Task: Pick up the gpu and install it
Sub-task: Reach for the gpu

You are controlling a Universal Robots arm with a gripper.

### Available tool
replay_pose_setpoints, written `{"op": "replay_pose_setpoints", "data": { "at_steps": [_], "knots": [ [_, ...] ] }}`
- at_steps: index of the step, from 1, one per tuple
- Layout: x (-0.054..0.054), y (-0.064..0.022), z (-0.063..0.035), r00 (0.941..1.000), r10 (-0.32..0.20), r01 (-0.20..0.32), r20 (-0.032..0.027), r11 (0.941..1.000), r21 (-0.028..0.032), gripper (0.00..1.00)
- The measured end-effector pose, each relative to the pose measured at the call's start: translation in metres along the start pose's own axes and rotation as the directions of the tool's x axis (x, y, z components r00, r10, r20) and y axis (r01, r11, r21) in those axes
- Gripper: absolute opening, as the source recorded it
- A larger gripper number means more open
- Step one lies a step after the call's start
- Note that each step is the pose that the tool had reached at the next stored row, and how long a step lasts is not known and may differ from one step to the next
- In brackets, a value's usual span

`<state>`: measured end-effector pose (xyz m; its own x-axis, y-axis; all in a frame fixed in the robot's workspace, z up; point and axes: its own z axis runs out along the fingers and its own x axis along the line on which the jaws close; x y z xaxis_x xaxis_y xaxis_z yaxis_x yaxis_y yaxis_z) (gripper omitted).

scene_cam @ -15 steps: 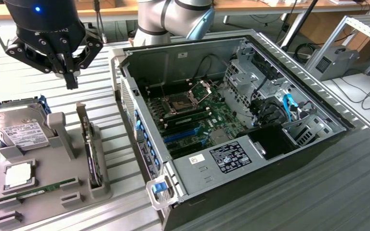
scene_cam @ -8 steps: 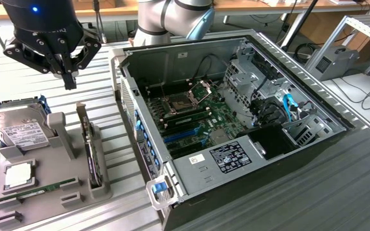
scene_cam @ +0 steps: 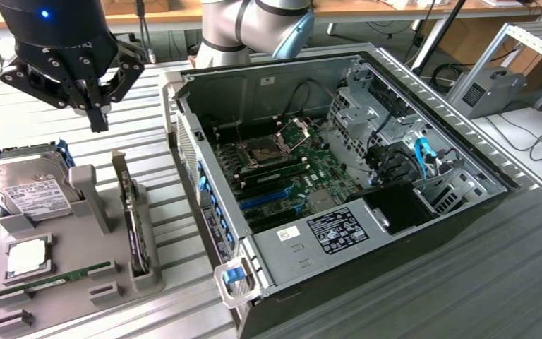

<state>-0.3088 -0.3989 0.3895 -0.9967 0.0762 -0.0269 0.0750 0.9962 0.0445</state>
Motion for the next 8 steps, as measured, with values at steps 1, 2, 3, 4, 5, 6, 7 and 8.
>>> {"op": "replay_pose_setpoints", "data": {
  "at_steps": [1,2,3,4,5,6,7,8],
  "knots": [
    [0.0004,0.0,0.0,1.0,0.0,0.0,0.0,1.0,0.0,0.11],
    [0.0009,-0.0001,0.0,1.0,0.0,0.0,0.0,1.0,0.0,0.11],
    [0.0013,-0.0001,0.0,1.0,0.0,0.0,0.0,1.0,0.0,0.11],
    [0.0018,-0.0001,0.0,1.0,0.0,0.0,0.0,1.0,0.0,0.11],
    [0.0022,-0.0002,0.0,1.0,0.0,0.0,0.0,1.0,0.0,0.11],
    [0.0027,-0.0002,0.0,1.0,0.0,0.0,0.0,1.0,0.0,0.11],
    [0.0031,-0.0002,0.0,1.0,0.0,0.0,0.0,1.0,0.0,0.11],
    [0.0035,-0.0003,0.0,1.0,0.0,0.0,0.0,1.0,0.0,0.11]
  ]
}}
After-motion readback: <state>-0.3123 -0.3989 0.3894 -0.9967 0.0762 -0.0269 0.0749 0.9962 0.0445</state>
